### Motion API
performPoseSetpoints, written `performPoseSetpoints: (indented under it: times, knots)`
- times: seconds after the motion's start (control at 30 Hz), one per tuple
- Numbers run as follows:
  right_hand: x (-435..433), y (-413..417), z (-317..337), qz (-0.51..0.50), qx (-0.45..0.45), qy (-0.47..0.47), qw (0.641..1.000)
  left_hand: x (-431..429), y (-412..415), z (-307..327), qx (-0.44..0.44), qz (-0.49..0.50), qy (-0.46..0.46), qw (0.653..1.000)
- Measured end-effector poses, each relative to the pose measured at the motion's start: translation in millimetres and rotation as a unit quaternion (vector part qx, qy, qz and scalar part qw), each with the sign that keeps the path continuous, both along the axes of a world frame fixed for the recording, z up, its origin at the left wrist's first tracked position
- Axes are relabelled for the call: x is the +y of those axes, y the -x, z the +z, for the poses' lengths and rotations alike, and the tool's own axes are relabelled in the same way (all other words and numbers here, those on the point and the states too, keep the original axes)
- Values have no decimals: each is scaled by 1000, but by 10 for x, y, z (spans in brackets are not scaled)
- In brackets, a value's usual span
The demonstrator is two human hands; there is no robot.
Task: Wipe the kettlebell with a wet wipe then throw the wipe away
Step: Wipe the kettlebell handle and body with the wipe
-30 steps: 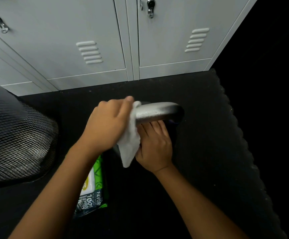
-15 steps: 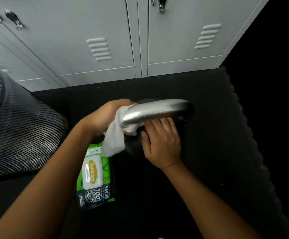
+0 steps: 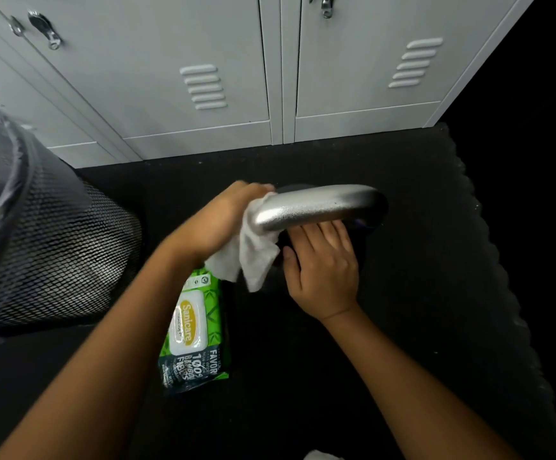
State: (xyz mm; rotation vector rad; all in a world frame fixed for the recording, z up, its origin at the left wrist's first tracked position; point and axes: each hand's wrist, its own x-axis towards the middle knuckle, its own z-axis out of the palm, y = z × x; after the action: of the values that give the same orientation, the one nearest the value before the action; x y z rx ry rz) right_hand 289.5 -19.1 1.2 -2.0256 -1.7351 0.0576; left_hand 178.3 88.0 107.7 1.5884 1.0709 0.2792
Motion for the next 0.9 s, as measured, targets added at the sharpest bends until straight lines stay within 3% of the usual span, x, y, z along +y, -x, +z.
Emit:
performPoseSetpoints:
  times: [0.07, 0.13, 0.27, 0.3, 0.33, 0.37, 0.4, 0.43, 0.5, 0.53, 0.6, 0.67, 0.73, 0.83, 0.9]
  knots:
    - [-9, 13, -13, -2, 6, -11, 1000, -13, -134, 124, 106, -57, -104, 987]
    - [-15, 7, 1, -2, 13, -15, 1000, -145, -184, 80, 126, -62, -234, 962]
    - [-15, 16, 35, 0, 63, -9, 998, -407, -135, 61, -42, 79, -315, 945]
    - [-40, 47, 82, -11, 142, -29, 989, -475, -138, 110, -82, 116, -320, 937]
    - [-63, 102, 184, -44, 274, -64, 959, -555, -146, 166, -113, 145, -322, 929]
    - [-117, 174, 297, -97, 426, -95, 894, -652, -157, 216, -132, 167, -319, 924]
    - [-188, 241, 382, -137, 567, -103, 805, -769, -164, 262, -143, 181, -309, 922]
    - [-273, 282, 480, -173, 656, -93, 729, -885, -163, 274, -150, 182, -303, 924]
    - [-423, 269, 625, -118, 751, -28, 649, -1071, -139, 226, -138, 117, -290, 940]
    - [-472, 279, 732, -111, 763, -24, 636, -1132, -127, 192, -100, 49, -295, 949]
    - [-563, 198, 940, -120, 852, -37, 508, -1222, -51, 65, -5, -61, -302, 951]
    - [-586, 223, 1003, -154, 889, 6, 432, -1281, 107, 19, 5, -44, -293, 955]
    - [-671, 157, 863, -164, 936, -1, 312, -1329, 286, 13, -38, 68, -294, 953]
    - [-599, 42, 787, -223, 839, -68, 491, -1396, 447, -154, -32, 182, -289, 940]
    - [-289, 61, 864, -245, 812, -94, 522, -1423, 404, -400, 39, 125, -292, 947]
